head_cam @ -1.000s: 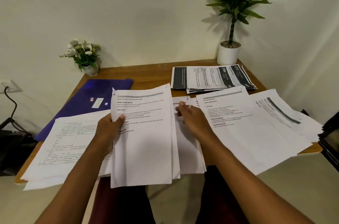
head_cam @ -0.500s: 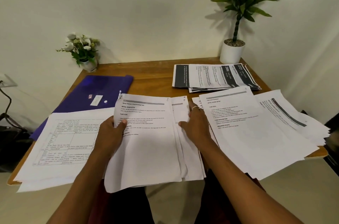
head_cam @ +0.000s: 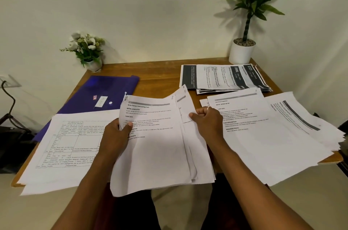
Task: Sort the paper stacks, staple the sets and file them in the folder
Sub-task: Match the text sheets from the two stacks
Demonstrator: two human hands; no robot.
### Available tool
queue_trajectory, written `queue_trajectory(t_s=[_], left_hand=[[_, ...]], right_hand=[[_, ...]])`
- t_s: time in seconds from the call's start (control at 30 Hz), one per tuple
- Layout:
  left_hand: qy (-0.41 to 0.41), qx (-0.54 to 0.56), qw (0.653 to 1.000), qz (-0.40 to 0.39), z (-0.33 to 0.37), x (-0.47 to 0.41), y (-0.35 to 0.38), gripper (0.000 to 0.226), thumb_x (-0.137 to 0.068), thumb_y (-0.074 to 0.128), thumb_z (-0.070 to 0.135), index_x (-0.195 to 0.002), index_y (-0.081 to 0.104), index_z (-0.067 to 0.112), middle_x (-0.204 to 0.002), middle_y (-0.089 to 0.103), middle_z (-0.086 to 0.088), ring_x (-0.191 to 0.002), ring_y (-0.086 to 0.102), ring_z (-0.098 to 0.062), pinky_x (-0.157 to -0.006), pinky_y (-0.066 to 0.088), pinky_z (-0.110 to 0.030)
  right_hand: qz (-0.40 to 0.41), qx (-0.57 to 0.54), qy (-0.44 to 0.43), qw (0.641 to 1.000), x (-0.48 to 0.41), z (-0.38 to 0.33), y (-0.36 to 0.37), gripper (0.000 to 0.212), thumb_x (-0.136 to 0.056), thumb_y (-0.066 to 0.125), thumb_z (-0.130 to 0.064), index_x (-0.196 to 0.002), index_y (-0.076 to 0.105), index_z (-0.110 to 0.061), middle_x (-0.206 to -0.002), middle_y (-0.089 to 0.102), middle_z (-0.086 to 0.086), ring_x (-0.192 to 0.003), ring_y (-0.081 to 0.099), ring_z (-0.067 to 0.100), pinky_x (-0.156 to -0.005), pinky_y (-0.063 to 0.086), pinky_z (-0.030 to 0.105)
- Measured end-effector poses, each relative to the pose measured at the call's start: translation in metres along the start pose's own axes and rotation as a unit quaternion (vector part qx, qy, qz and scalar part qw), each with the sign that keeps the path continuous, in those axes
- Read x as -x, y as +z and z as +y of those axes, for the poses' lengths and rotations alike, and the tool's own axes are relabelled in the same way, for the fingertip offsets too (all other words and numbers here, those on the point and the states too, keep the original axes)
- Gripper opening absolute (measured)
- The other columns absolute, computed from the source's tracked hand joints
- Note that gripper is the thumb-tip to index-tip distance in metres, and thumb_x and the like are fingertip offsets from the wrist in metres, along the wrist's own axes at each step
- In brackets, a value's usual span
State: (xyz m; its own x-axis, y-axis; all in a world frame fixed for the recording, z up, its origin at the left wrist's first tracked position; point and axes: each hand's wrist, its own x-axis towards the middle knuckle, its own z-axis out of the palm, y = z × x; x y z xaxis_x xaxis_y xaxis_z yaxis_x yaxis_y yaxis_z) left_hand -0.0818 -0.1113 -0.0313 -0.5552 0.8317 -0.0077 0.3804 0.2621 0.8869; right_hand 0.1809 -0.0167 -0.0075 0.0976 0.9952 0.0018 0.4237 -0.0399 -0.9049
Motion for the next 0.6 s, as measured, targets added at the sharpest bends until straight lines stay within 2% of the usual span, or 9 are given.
queue_trajectory(t_s=[0.1,0.17,0.3,0.43,0.5,0.6], left_hand=[[-0.003,0.004,1.0,-0.002,-0.001,0.0,-0.001,0.015,-0.101,0.06,0.033,-0.114,0.061,0.025,-0.106,0.069,0.001,-0.085,0.065,-0.012,-0.064,0.048,-0.023],[-0.005,0.007,1.0,-0.002,-0.001,0.0,-0.001,0.016,-0.101,0.06,0.035,-0.114,0.061,0.025,-0.107,0.069,0.001,-0.086,0.066,-0.014,-0.065,0.049,-0.023],[-0.001,0.017,1.0,-0.003,0.002,0.003,-0.003,0.014,-0.101,0.06,0.032,-0.113,0.06,0.025,-0.105,0.068,0.003,-0.084,0.064,-0.008,-0.064,0.047,-0.021],[-0.005,0.021,1.0,0.001,0.006,0.005,-0.004,0.012,-0.101,0.06,0.032,-0.112,0.058,0.026,-0.101,0.066,0.004,-0.083,0.064,-0.009,-0.062,0.046,-0.022],[-0.009,0.025,1.0,0.002,0.007,0.006,-0.004,0.013,-0.102,0.059,0.033,-0.112,0.058,0.025,-0.104,0.066,0.002,-0.081,0.062,-0.008,-0.062,0.046,-0.022],[-0.011,0.027,1.0,0.006,0.008,0.007,-0.005,0.014,-0.102,0.059,0.032,-0.113,0.058,0.024,-0.106,0.066,0.001,-0.08,0.061,-0.005,-0.061,0.044,-0.021]], right_hand=[[0.004,-0.012,-0.01,1.0,-0.002,-0.002,-0.004,0.028,-0.09,0.077,-0.024,-0.113,0.068,-0.012,-0.095,0.065,-0.006,-0.087,0.064,0.012,-0.064,0.042,0.012],[0.011,-0.013,-0.007,1.0,-0.003,-0.003,-0.007,0.021,-0.092,0.075,-0.022,-0.108,0.067,-0.012,-0.095,0.066,-0.005,-0.088,0.065,0.014,-0.063,0.042,0.012],[0.013,-0.002,-0.022,1.0,-0.004,-0.004,-0.012,0.012,-0.093,0.074,-0.025,-0.092,0.068,-0.015,-0.091,0.068,-0.003,-0.088,0.066,0.014,-0.063,0.042,0.014],[0.024,-0.031,-0.035,0.999,-0.007,-0.013,-0.023,0.016,-0.096,0.068,-0.028,-0.099,0.066,-0.013,-0.095,0.068,-0.003,-0.084,0.063,0.009,-0.062,0.041,0.017],[0.042,-0.073,-0.033,0.996,-0.01,-0.022,-0.032,0.014,-0.099,0.064,-0.026,-0.103,0.062,-0.012,-0.098,0.064,-0.007,-0.09,0.062,0.012,-0.07,0.045,0.022],[0.076,-0.09,-0.037,0.992,-0.023,-0.028,-0.051,0.014,-0.099,0.061,-0.022,-0.11,0.062,-0.013,-0.111,0.063,-0.002,-0.103,0.058,0.016,-0.086,0.042,0.023]])
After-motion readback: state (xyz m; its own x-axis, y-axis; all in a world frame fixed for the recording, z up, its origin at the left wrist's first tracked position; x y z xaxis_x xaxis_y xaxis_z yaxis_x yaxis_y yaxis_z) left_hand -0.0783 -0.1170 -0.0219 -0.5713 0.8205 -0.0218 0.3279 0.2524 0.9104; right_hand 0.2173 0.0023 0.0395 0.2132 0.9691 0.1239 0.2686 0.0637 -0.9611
